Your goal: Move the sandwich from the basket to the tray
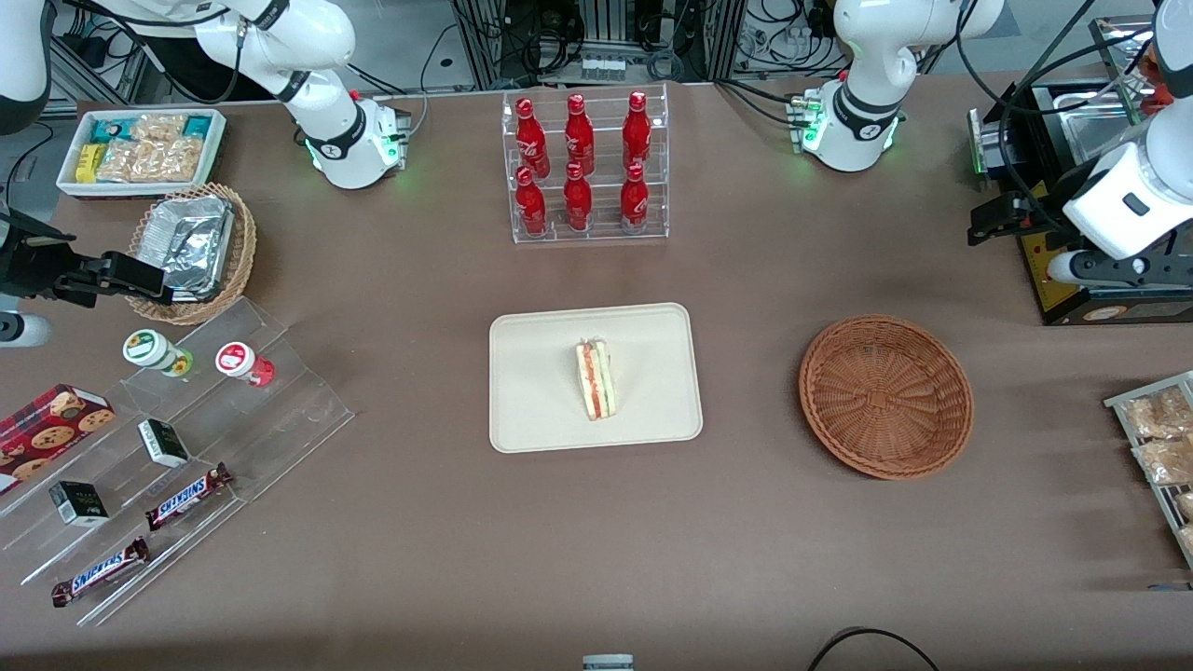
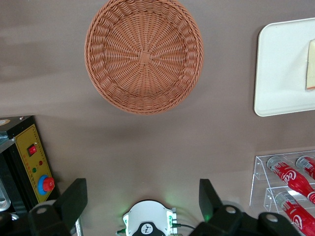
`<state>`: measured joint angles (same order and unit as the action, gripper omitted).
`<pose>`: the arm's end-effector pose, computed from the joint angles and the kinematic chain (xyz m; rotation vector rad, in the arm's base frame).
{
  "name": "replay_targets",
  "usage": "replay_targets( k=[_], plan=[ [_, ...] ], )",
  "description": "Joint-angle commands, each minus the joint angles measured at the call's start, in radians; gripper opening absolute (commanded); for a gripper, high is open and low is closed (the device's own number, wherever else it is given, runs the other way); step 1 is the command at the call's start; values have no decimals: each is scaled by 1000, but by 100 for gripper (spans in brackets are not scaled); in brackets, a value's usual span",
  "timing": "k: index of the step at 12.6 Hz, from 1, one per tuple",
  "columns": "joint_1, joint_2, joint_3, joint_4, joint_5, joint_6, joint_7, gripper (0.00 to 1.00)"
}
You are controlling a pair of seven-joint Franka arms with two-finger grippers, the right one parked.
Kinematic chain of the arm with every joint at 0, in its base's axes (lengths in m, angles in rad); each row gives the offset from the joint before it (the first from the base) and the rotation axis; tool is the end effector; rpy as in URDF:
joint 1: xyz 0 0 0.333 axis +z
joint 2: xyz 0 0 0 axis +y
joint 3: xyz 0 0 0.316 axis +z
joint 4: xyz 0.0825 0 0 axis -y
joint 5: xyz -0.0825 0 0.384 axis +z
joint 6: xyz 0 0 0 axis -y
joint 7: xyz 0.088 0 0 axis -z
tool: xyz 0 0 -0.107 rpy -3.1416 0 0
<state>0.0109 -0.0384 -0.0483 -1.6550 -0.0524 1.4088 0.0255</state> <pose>0.5211 -0.0262 0.5940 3.0740 -0.1011 -0.3212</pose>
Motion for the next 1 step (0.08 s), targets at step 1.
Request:
replay_targets(
  k=[1],
  plan=[
    [4,-21,-4,14,38,-30,13,100]
  ],
)
